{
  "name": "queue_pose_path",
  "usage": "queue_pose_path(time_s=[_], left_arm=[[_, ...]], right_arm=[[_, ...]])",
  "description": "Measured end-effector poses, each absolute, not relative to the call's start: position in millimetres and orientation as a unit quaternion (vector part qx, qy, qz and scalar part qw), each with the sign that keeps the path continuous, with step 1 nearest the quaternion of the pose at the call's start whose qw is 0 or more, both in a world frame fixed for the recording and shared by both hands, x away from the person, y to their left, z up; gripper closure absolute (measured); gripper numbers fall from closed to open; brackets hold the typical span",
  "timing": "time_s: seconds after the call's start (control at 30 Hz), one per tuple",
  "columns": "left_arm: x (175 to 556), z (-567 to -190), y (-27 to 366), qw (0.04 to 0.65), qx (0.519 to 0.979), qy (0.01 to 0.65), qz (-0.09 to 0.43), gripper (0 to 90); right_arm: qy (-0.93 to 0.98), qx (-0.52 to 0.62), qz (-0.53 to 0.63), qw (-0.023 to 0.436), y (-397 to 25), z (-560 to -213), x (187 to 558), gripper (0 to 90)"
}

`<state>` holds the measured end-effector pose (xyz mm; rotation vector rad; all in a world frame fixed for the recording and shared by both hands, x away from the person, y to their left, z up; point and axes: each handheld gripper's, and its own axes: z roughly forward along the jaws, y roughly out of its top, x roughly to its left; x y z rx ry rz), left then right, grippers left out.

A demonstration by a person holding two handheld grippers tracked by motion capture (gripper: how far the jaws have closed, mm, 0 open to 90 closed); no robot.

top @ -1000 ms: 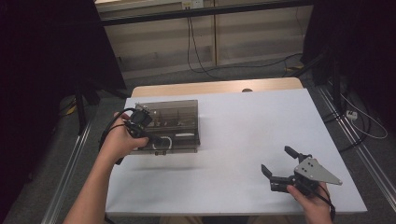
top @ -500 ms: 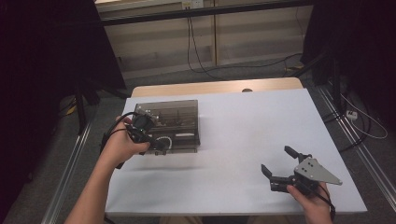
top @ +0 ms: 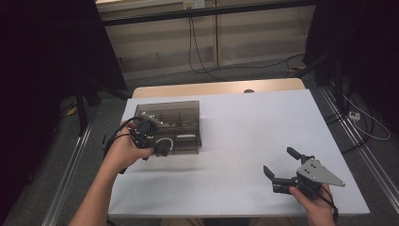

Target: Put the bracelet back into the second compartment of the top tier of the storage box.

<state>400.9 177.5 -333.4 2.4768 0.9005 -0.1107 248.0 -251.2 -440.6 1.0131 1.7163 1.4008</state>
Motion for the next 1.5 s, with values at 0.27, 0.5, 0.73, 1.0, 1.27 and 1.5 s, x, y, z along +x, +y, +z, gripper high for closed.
queue_pose_path(time_s=[0.27,0.5,0.73,1.0,1.27,1.5], left_arm=[[397,-342,178,0.252,0.909,0.328,-0.045,90.0],[395,-348,182,0.250,0.909,0.330,-0.047,90.0],[393,-352,184,0.249,0.909,0.331,-0.046,90.0],[391,-359,187,0.241,0.911,0.330,-0.050,90.0],[390,-365,190,0.236,0.911,0.333,-0.052,90.0],[394,-366,192,0.234,0.910,0.340,-0.046,90.0]], right_arm=[[0.660,0.390,0.540,0.346,-251,-441,248,1.3],[0.661,0.389,0.540,0.346,-251,-441,248,1.3],[0.661,0.389,0.541,0.346,-251,-440,248,1.3],[0.660,0.390,0.540,0.346,-251,-440,248,1.3],[0.661,0.388,0.539,0.348,-252,-440,247,1.3],[0.661,0.389,0.539,0.349,-251,-440,247,1.3]])
